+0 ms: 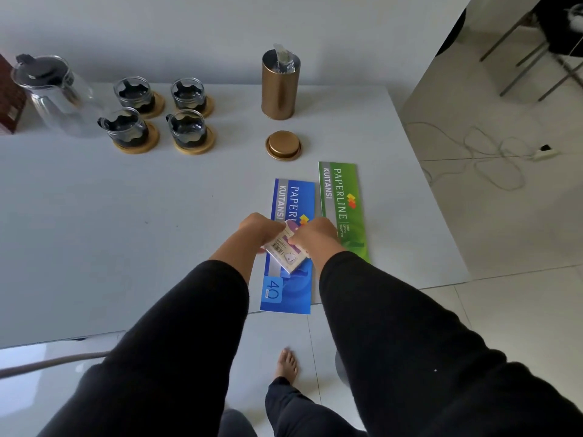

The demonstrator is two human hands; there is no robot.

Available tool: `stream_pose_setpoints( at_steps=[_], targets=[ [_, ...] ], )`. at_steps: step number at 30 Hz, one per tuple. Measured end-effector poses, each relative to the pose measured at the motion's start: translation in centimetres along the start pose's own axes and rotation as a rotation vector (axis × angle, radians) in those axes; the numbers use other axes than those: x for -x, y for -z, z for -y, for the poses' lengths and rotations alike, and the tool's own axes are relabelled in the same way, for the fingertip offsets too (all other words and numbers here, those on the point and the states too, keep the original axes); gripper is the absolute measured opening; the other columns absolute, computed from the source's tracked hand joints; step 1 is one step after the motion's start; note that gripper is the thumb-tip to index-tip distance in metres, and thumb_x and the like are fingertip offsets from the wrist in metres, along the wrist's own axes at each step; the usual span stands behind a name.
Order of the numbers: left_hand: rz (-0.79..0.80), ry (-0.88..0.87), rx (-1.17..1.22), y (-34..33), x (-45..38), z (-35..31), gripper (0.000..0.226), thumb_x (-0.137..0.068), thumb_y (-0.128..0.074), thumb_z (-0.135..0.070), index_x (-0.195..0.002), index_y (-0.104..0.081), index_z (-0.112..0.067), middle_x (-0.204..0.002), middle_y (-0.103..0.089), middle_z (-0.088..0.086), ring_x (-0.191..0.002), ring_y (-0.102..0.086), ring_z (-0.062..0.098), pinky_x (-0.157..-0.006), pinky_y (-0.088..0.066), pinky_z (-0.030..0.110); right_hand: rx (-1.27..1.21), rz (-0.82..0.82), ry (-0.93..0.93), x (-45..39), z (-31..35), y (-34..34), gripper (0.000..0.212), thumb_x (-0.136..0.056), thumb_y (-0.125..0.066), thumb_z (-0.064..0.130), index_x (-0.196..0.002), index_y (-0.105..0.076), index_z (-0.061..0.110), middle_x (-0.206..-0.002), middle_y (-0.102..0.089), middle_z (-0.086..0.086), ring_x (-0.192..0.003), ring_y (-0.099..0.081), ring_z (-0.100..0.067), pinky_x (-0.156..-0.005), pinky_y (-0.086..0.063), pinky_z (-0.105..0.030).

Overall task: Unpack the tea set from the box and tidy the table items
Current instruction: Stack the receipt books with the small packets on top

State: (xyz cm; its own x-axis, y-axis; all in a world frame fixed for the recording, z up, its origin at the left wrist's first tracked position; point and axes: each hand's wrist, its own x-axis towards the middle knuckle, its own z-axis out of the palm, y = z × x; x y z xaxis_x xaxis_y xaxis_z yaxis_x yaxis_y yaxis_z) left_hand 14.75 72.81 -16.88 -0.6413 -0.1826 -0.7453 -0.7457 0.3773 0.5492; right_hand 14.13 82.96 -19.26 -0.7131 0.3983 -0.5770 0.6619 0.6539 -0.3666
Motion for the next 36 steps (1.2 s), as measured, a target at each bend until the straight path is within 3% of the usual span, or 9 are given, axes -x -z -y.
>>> stream_pose_setpoints(
  at_steps=[5,9,13,16,20,24,29,32,36],
  targets=[
    [0.025,0.009,0.095,0.1,0.0,0.4,0.029,-0.091,-0.061,-0.031,-0.107,-0.046,-0.012,-0.099,-0.060,0.008,-0.091,-0.059,0.023,-0.084,-0.052,0.035,-0.030,0.027,-0.001,0.3,0.3,0.8,0.045,-0.071,-0.077,0.048,-0.093,-0.057,0.013,-0.103,-0.068,-0.005,-0.097,-0.066,-0.023,-0.083,-0.056,-0.035],
    [0.027,0.016,0.124,-0.1,0.0,0.4,0.029,-0.091,-0.062,-0.033,-0.106,-0.046,-0.013,-0.096,-0.061,0.006,-0.087,-0.060,0.023,-0.075,-0.052,0.033,-0.071,0.025,0.009,0.4,1.0,1.7,0.063,-0.078,-0.072,0.049,-0.122,-0.053,0.008,-0.125,-0.054,-0.012,-0.107,-0.059,-0.022,-0.057,-0.043,-0.023],
    [0.001,0.014,0.115,-0.1,-0.3,0.2,0.029,-0.091,-0.062,-0.033,-0.106,-0.050,-0.011,-0.098,-0.064,0.008,-0.086,-0.061,0.023,-0.076,-0.053,0.033,-0.057,0.063,0.048,0.5,1.2,2.4,0.059,-0.079,-0.071,0.049,-0.116,-0.055,0.006,-0.119,-0.062,-0.009,-0.109,-0.060,-0.024,-0.092,-0.050,-0.030],
    [-0.024,-0.025,0.093,0.0,-0.4,-0.6,0.032,-0.091,-0.059,-0.033,-0.112,-0.055,-0.010,-0.105,-0.069,0.009,-0.084,-0.064,0.023,-0.079,-0.055,0.032,-0.168,0.116,0.024,0.4,1.1,2.9,0.057,-0.073,-0.080,0.034,-0.117,-0.055,0.006,-0.115,-0.065,-0.008,-0.102,-0.066,-0.022,-0.081,-0.052,-0.027],
    [-0.047,-0.066,0.061,-0.3,0.2,-2.8,0.040,-0.091,-0.058,-0.039,-0.122,-0.048,-0.017,-0.109,-0.066,0.008,-0.080,-0.065,0.020,-0.069,-0.053,0.028,-0.272,0.082,0.043,0.0,1.8,4.3,0.075,-0.070,-0.082,0.030,-0.129,-0.044,0.005,-0.125,-0.060,-0.009,-0.109,-0.063,-0.024,-0.092,-0.053,-0.035],
    [-0.027,-0.113,0.075,-1.4,0.6,-5.1,0.043,-0.090,-0.058,-0.037,-0.126,-0.046,-0.018,-0.096,-0.064,0.005,-0.072,-0.064,0.016,-0.054,-0.048,0.024,-0.240,0.027,0.073,-1.3,1.7,6.8,0.072,-0.072,-0.080,0.037,-0.128,-0.048,0.006,-0.126,-0.060,-0.008,-0.113,-0.061,-0.024,-0.095,-0.051,-0.034],
    [0.059,-0.104,0.092,-4.4,1.1,-7.2,0.047,-0.089,-0.059,-0.039,-0.129,-0.046,-0.019,-0.110,-0.066,0.006,-0.083,-0.064,0.019,-0.062,-0.049,0.028,-0.226,-0.050,0.098,-3.2,-0.2,9.7,0.062,-0.080,-0.072,0.040,-0.126,-0.044,0.010,-0.125,-0.058,-0.007,-0.114,-0.059,-0.026,-0.085,-0.049,-0.031],
    [0.084,-0.076,0.112,-6.5,1.1,-7.4,0.045,-0.093,-0.055,-0.036,-0.131,-0.042,-0.016,-0.119,-0.063,0.008,-0.097,-0.066,0.023,-0.065,-0.047,0.030,-0.148,-0.089,0.110,-4.3,-1.2,9.9,0.059,-0.079,-0.072,0.041,-0.124,-0.046,0.012,-0.123,-0.058,-0.008,-0.114,-0.059,-0.027,-0.095,-0.050,-0.035],
    [0.002,-0.065,0.069,-7.8,0.6,-7.6,0.041,-0.097,-0.049,-0.031,-0.132,-0.038,-0.012,-0.123,-0.060,0.011,-0.107,-0.065,0.027,-0.075,-0.051,0.031,-0.089,-0.092,0.075,-5.1,-2.2,9.8,0.057,-0.085,-0.066,0.016,-0.136,-0.042,0.012,-0.134,-0.042,-0.012,-0.120,-0.052,-0.027,-0.095,-0.046,-0.030]
  ],
)
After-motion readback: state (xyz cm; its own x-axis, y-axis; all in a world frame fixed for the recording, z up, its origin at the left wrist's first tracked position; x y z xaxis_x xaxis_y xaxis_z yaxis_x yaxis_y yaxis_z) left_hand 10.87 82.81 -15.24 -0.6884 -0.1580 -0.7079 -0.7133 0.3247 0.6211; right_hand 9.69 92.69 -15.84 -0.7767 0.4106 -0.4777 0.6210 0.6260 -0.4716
